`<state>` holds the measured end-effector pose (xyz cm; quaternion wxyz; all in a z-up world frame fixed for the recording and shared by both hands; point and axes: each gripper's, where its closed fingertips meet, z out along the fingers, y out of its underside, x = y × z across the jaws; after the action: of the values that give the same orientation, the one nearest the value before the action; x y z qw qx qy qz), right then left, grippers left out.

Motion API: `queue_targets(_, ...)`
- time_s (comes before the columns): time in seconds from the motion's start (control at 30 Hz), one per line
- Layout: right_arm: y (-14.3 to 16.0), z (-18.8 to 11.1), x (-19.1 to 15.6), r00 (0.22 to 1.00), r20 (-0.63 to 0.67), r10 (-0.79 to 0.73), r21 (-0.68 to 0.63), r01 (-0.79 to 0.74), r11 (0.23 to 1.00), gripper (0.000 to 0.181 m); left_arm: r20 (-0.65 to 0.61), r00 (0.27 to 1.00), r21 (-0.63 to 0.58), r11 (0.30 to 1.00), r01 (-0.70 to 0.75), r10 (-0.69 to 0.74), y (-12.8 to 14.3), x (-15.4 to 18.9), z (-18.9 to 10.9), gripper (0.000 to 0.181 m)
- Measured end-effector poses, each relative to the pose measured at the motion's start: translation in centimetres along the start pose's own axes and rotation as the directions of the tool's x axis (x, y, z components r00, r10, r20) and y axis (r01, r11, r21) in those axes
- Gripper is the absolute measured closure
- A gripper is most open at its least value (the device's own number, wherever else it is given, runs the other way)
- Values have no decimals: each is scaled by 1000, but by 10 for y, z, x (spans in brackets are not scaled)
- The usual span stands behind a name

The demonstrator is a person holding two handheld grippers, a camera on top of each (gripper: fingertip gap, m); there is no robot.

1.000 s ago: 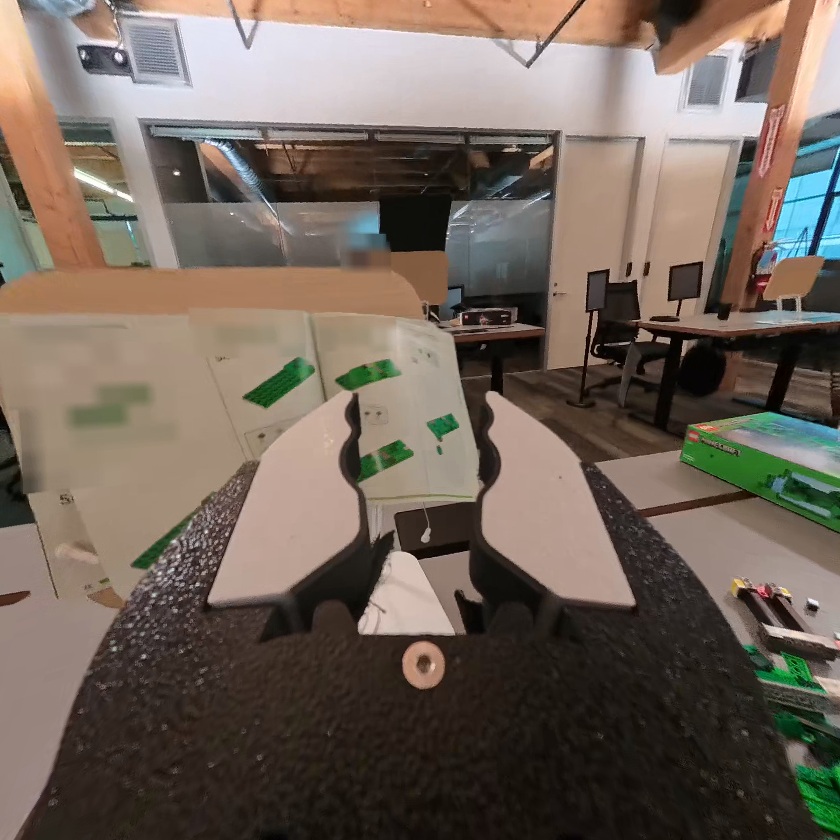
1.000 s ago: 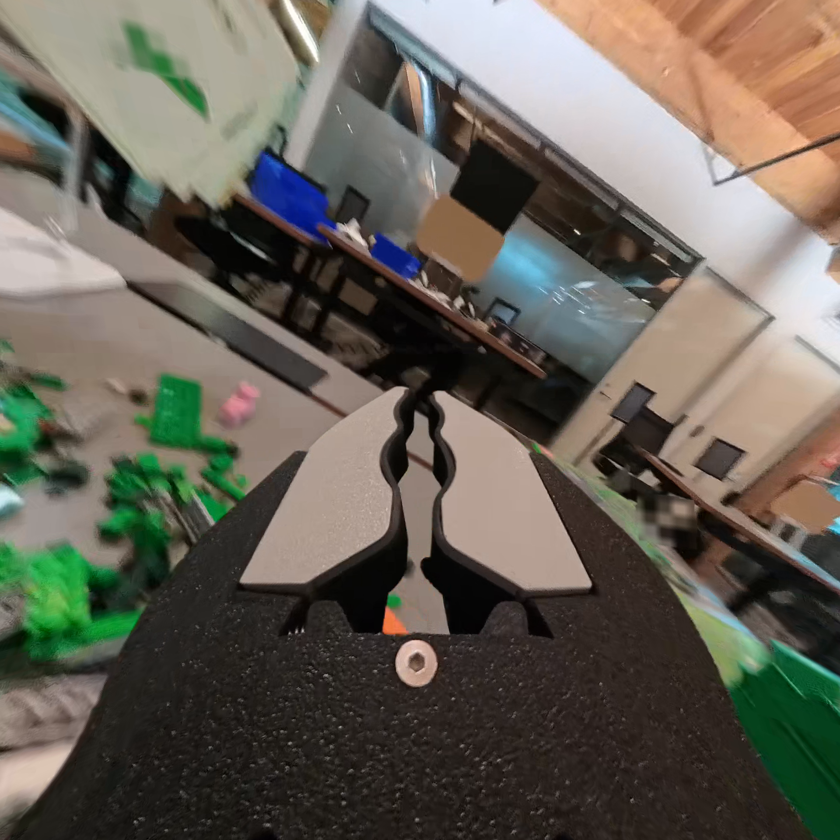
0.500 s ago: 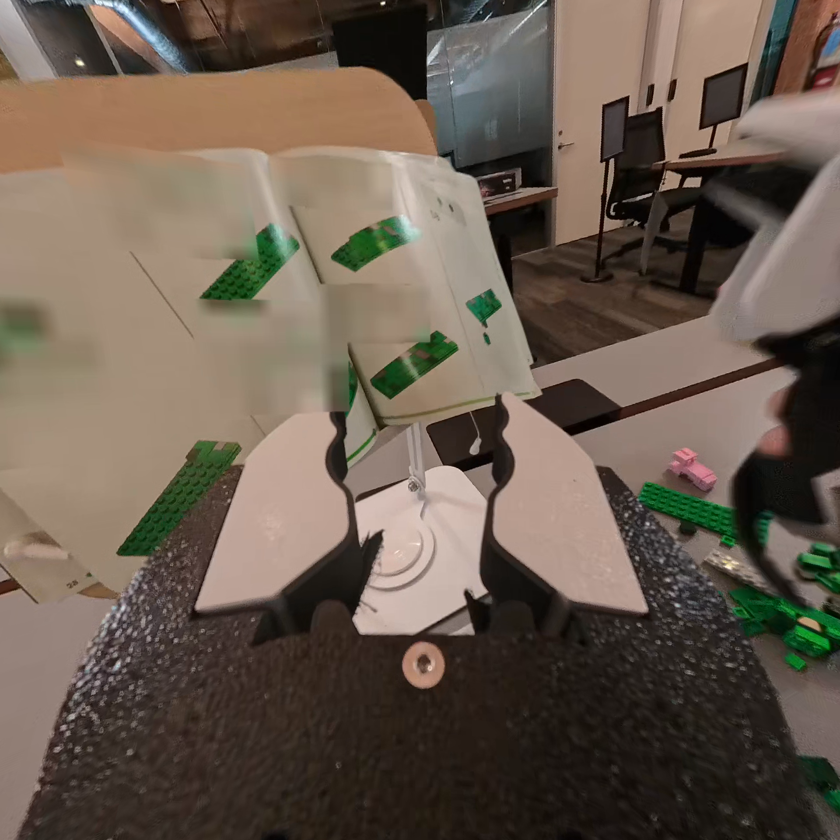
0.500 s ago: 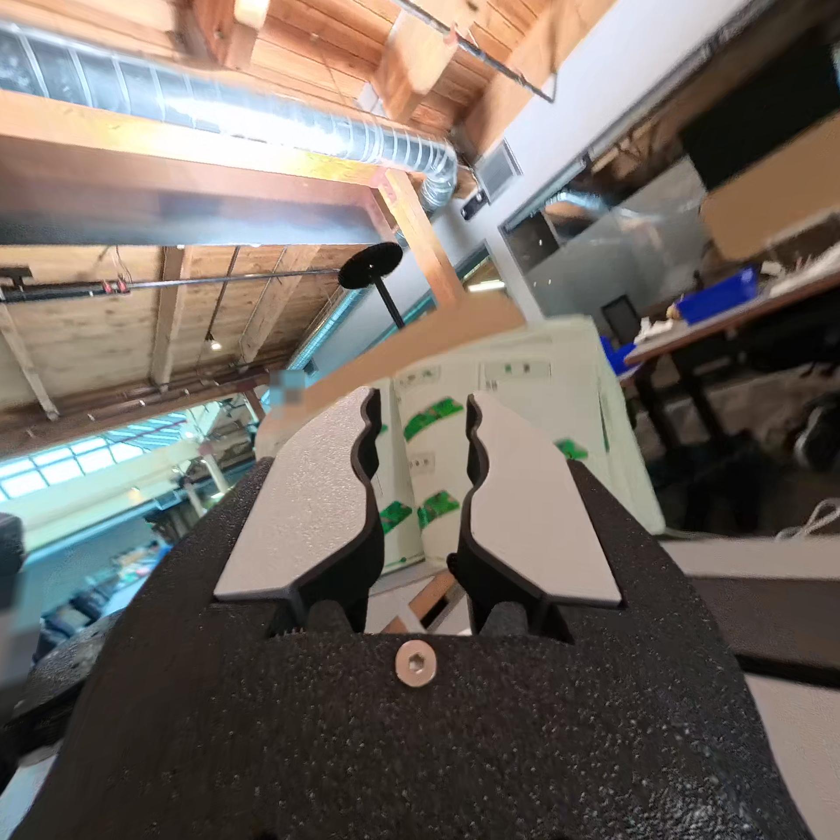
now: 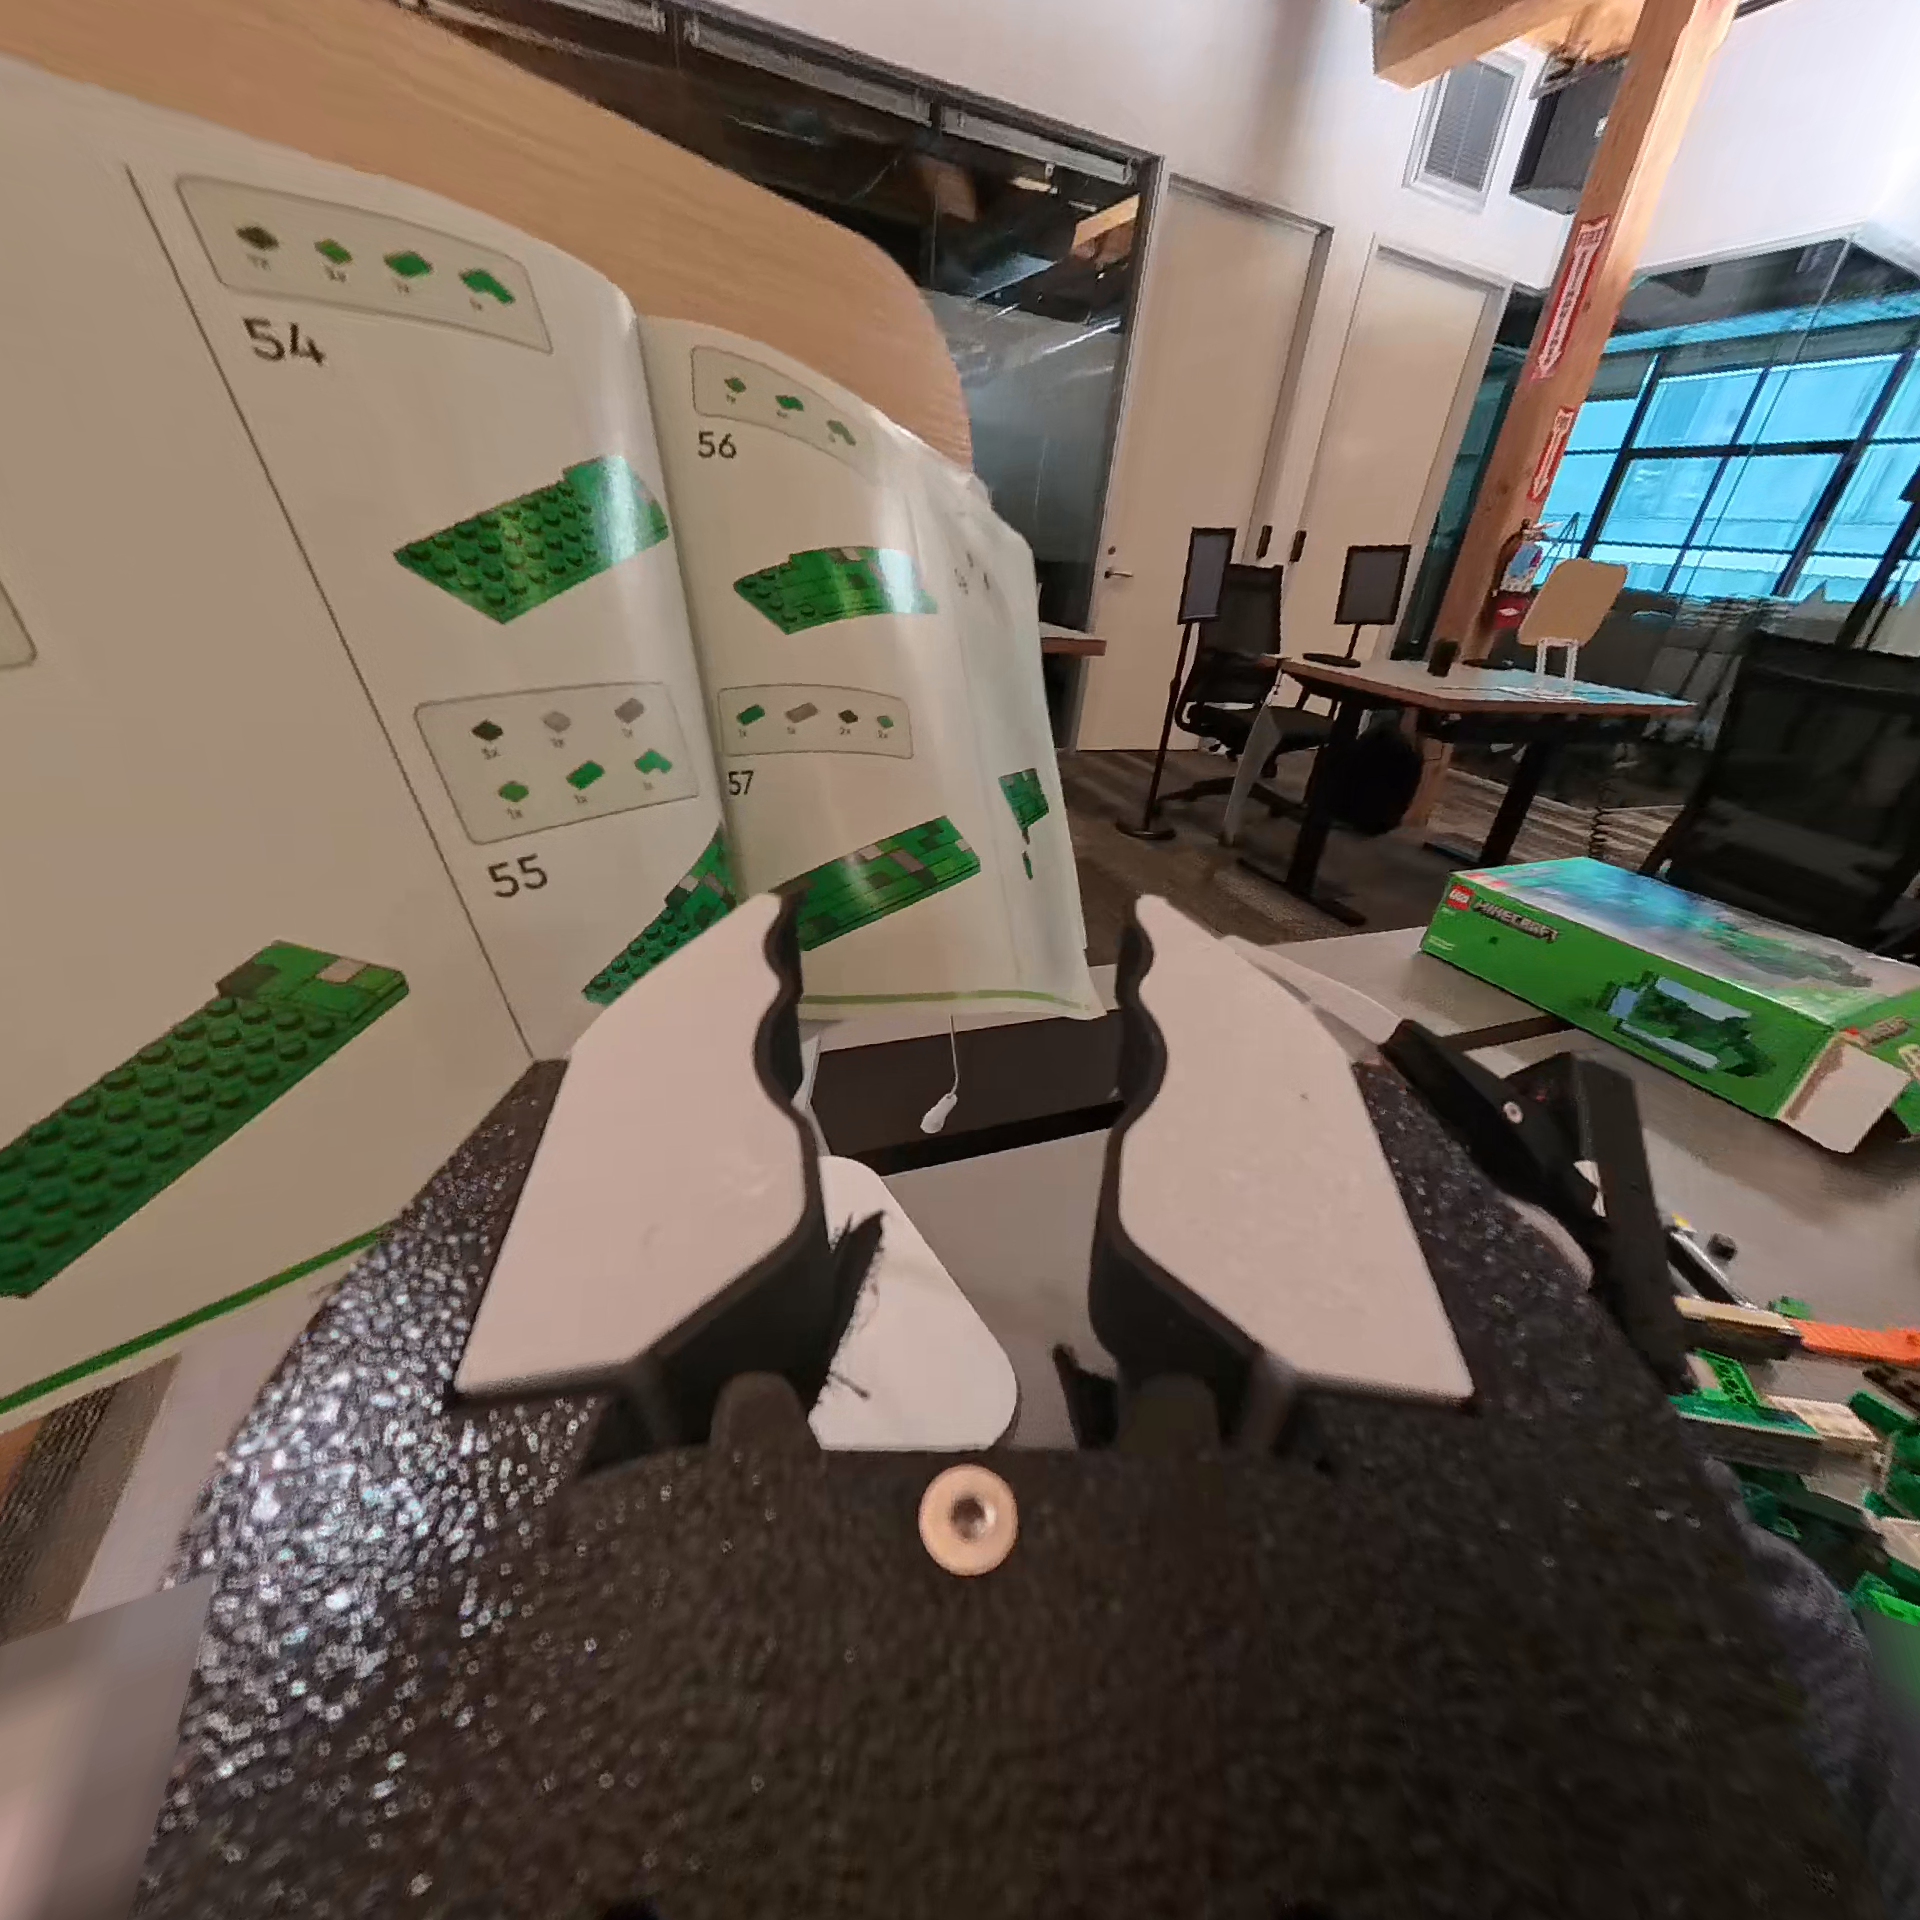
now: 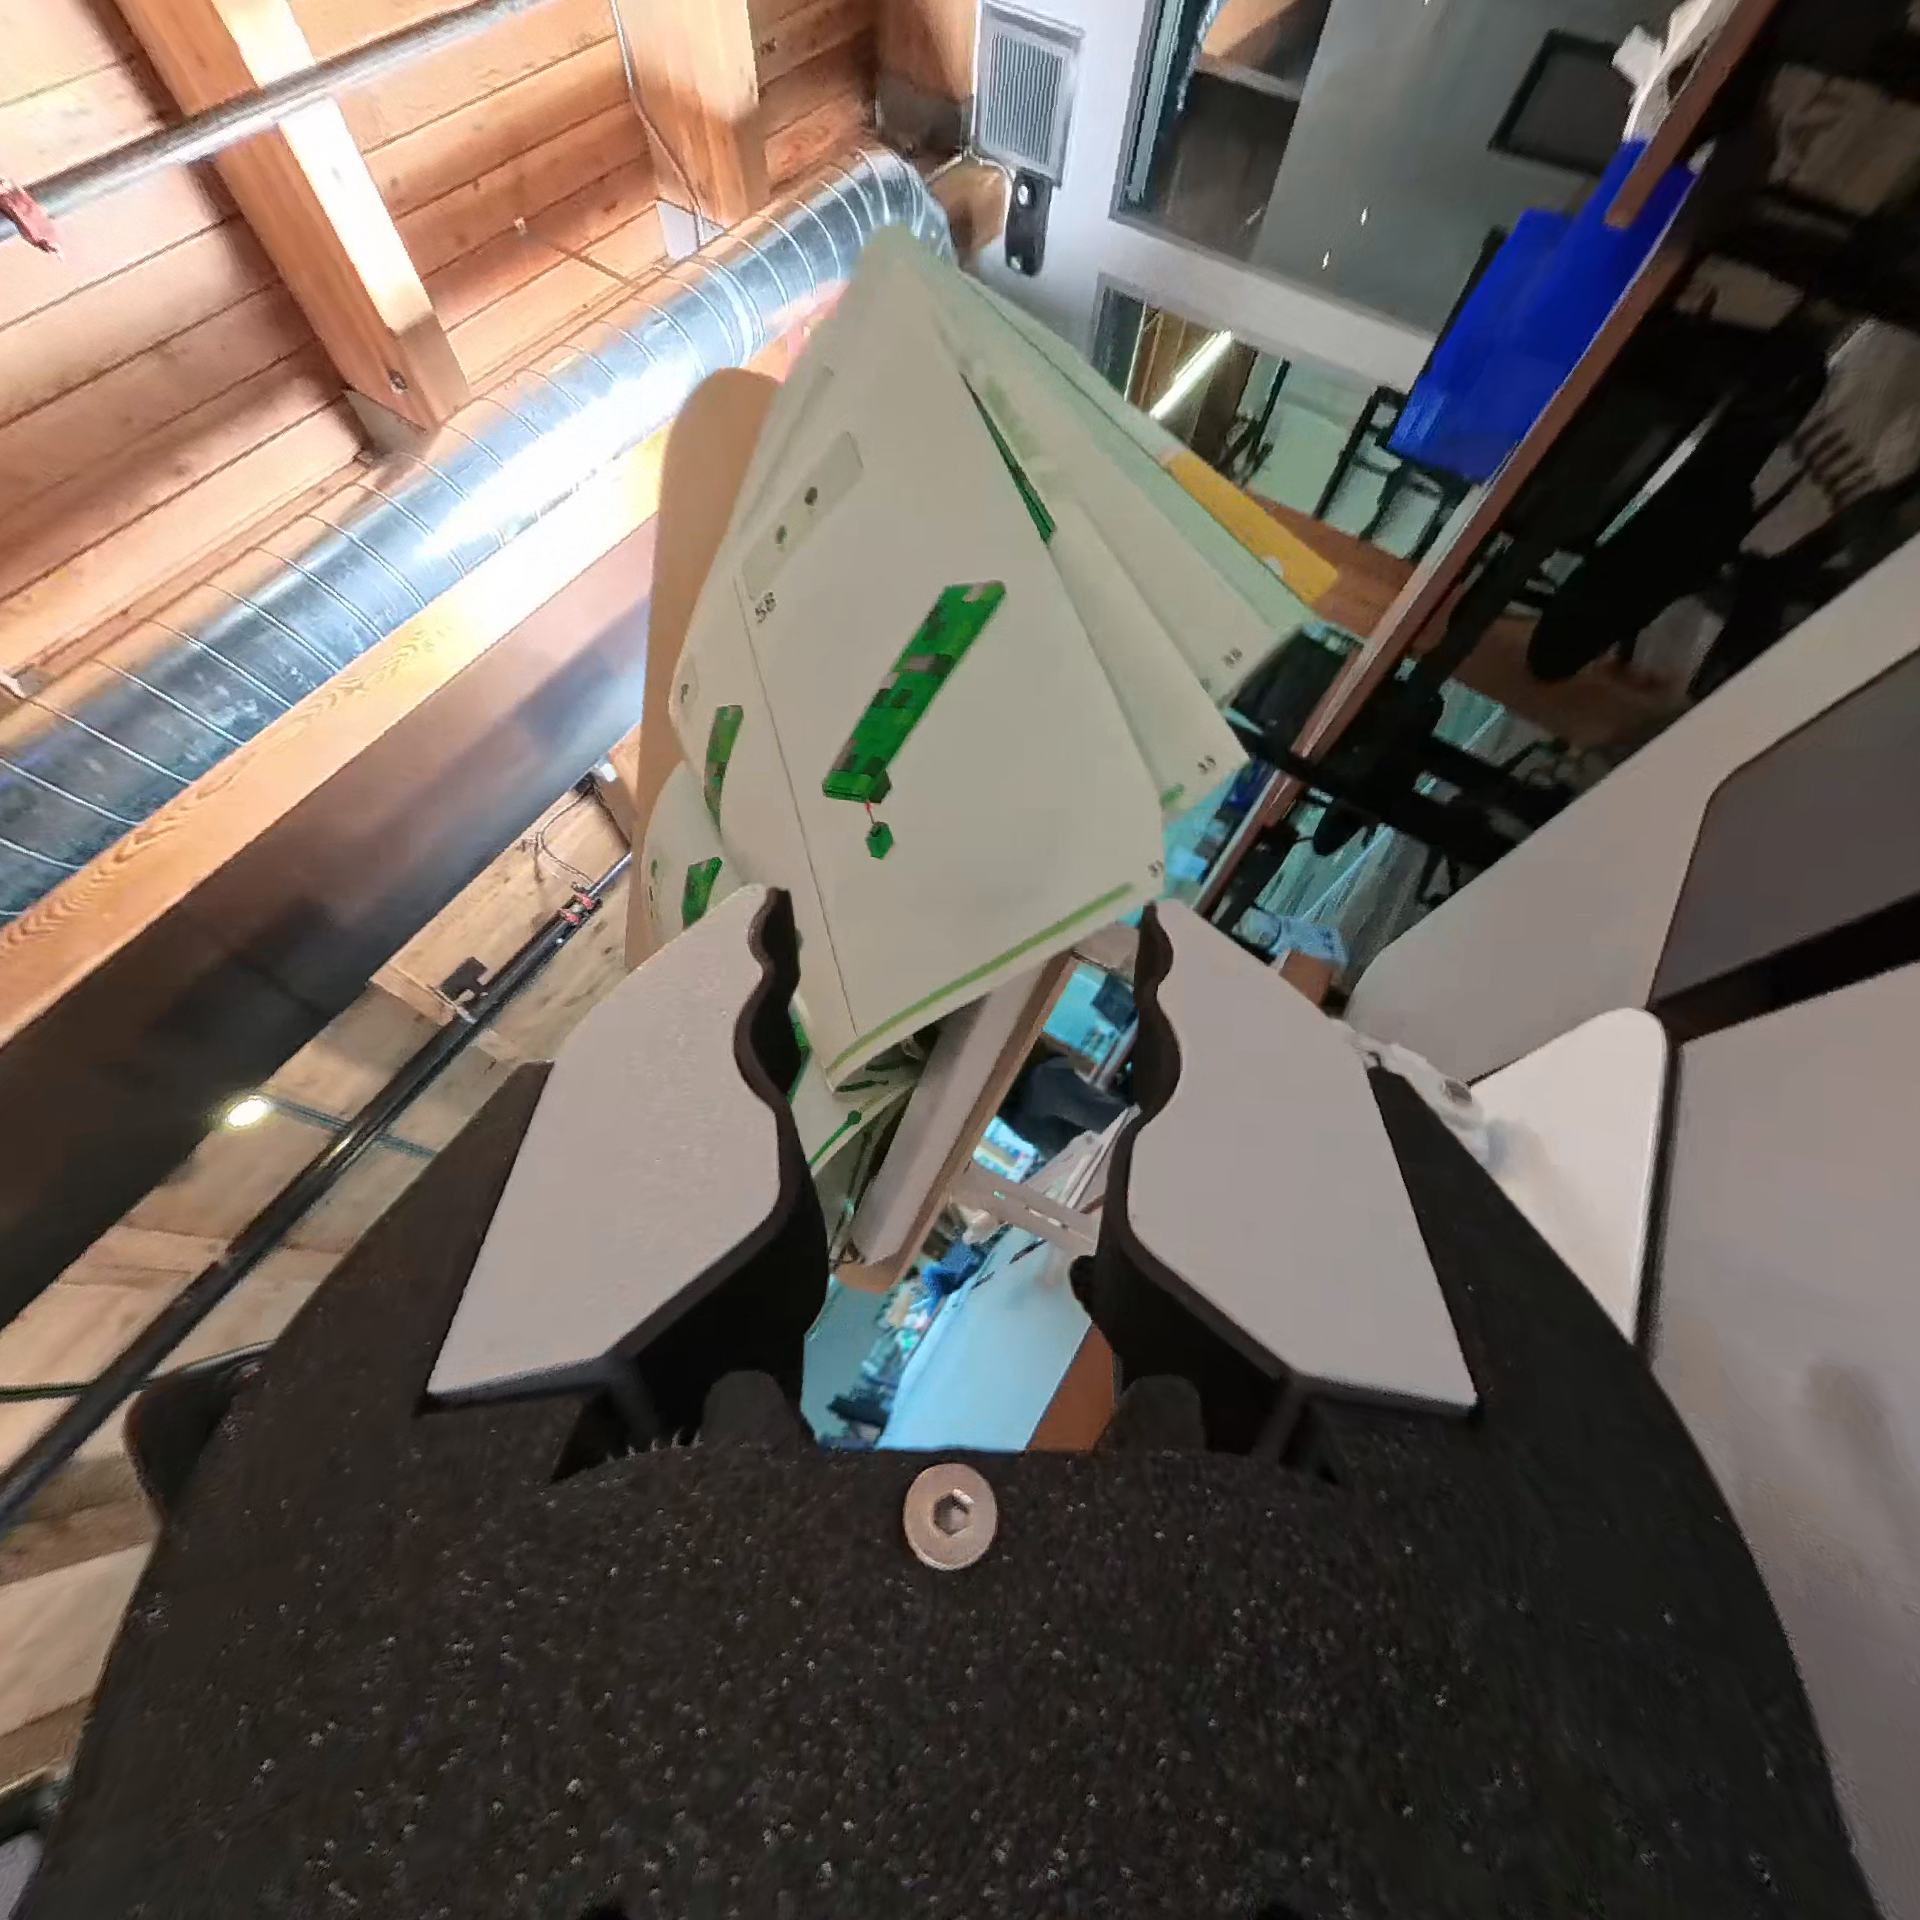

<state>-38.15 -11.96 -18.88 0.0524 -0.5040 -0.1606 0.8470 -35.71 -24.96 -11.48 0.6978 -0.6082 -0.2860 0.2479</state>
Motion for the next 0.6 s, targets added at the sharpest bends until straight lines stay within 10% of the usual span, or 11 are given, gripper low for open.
queue_targets(0.6, 14, 14, 2, 961, 220, 165, -80, -151, 985, 154, -16, 994, -16, 994, 112, -112, 9, -2, 7, 131)
